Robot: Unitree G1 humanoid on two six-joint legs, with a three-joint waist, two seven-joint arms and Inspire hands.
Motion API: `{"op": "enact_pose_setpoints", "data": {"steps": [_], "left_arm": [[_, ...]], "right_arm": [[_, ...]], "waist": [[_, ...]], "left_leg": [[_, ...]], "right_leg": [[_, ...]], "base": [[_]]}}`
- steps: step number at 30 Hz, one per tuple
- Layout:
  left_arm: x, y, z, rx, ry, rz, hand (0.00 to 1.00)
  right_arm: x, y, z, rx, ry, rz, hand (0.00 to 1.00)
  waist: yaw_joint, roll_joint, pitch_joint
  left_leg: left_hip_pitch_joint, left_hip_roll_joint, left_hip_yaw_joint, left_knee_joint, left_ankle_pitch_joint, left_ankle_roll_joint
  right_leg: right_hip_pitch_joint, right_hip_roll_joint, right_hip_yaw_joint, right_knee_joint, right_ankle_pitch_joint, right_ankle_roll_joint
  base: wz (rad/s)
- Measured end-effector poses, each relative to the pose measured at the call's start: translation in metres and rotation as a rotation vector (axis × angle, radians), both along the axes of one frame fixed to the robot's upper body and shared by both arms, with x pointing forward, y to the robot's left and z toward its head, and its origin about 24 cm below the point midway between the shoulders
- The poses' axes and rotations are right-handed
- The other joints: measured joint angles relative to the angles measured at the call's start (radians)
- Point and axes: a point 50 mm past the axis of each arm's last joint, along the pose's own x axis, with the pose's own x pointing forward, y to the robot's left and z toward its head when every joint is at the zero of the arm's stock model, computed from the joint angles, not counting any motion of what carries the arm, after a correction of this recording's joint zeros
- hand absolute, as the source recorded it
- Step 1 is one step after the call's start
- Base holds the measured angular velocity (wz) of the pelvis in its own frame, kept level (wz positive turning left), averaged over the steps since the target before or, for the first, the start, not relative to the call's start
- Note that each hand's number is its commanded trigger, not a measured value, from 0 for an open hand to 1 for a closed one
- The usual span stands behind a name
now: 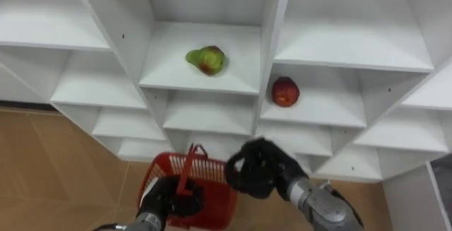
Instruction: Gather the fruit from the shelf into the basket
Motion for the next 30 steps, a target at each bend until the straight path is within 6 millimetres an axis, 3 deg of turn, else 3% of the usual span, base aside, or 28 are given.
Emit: {"op": "enact_pose_setpoints", "data": {"steps": [8, 19, 26, 30], "left_arm": [[0.013, -0.019, 0.008, -0.039, -0.054, -0.039, 1.00], [0.017, -0.020, 0.013, -0.051, -0.074, -0.094, 1.00], [0.021, -0.033, 0.018, -0.074, -0.099, -0.128, 1.00], [0.020, -0.035, 0.018, -0.089, -0.096, -0.126, 1.00]], "right_arm": [[0.017, -0.003, -0.002, -0.050, 0.007, -0.040, 1.00], [0.012, -0.013, -0.014, 0.019, 0.098, -0.197, 1.00], [0.013, -0.018, -0.024, 0.050, 0.171, -0.288, 1.00], [0.013, -0.020, -0.024, 0.078, 0.182, -0.324, 1.00]], "waist": [[0.001, 0.011, 0.0043], [0.001, 0.020, 0.0030], [0.001, 0.048, 0.0020], [0.001, 0.048, 0.0018]], "left_leg": [[-0.072, -0.002, -0.014, 0.005, 0.003, 0.001], [-0.116, -0.001, -0.012, 0.015, 0.007, 0.001], [-0.119, -0.002, -0.010, 0.007, 0.008, 0.002], [-0.118, -0.002, -0.008, 0.000, 0.015, 0.000]], "right_leg": [[-0.066, -0.004, -0.018, 0.012, 0.000, -0.001], [-0.102, -0.007, -0.036, 0.009, 0.002, -0.003], [-0.103, -0.005, -0.044, 0.010, 0.002, -0.004], [-0.107, -0.006, -0.043, 0.010, 0.003, -0.006]], "base": [[0.03], [0.03], [0.02], [0.00]]}}
